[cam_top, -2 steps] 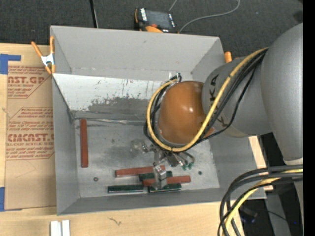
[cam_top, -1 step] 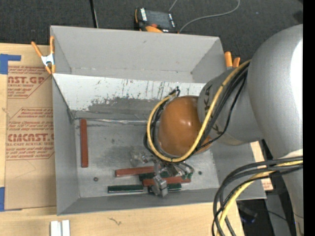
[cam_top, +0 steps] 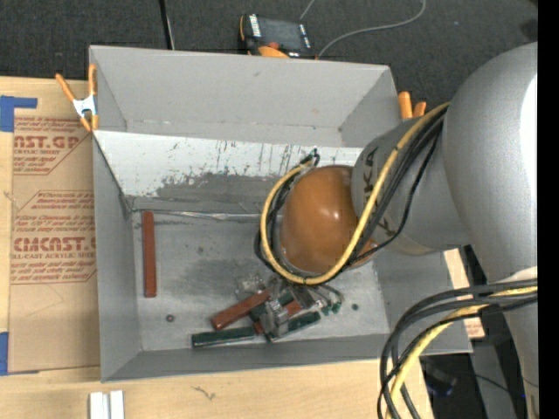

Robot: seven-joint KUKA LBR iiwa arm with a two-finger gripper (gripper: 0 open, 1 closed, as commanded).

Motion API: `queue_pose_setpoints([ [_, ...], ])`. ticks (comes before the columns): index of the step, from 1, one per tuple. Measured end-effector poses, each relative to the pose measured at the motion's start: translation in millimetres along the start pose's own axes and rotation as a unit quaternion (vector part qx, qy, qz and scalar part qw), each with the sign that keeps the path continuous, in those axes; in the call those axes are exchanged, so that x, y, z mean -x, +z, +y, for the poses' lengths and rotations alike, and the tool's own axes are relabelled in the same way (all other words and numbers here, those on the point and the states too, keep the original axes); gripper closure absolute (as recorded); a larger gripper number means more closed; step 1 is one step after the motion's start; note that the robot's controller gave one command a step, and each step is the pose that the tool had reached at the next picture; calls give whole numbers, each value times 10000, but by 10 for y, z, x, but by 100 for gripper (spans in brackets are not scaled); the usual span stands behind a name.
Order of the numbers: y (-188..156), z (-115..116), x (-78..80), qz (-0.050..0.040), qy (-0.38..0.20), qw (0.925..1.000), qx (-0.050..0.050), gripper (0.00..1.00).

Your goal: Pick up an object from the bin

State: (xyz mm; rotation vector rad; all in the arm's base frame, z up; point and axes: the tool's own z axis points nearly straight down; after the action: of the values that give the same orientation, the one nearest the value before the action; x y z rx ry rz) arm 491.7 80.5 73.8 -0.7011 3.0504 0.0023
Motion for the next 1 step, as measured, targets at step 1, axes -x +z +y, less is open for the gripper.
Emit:
queue_pose_setpoints([
  [1,-895,-417,25,16,45,10000,-14,100],
])
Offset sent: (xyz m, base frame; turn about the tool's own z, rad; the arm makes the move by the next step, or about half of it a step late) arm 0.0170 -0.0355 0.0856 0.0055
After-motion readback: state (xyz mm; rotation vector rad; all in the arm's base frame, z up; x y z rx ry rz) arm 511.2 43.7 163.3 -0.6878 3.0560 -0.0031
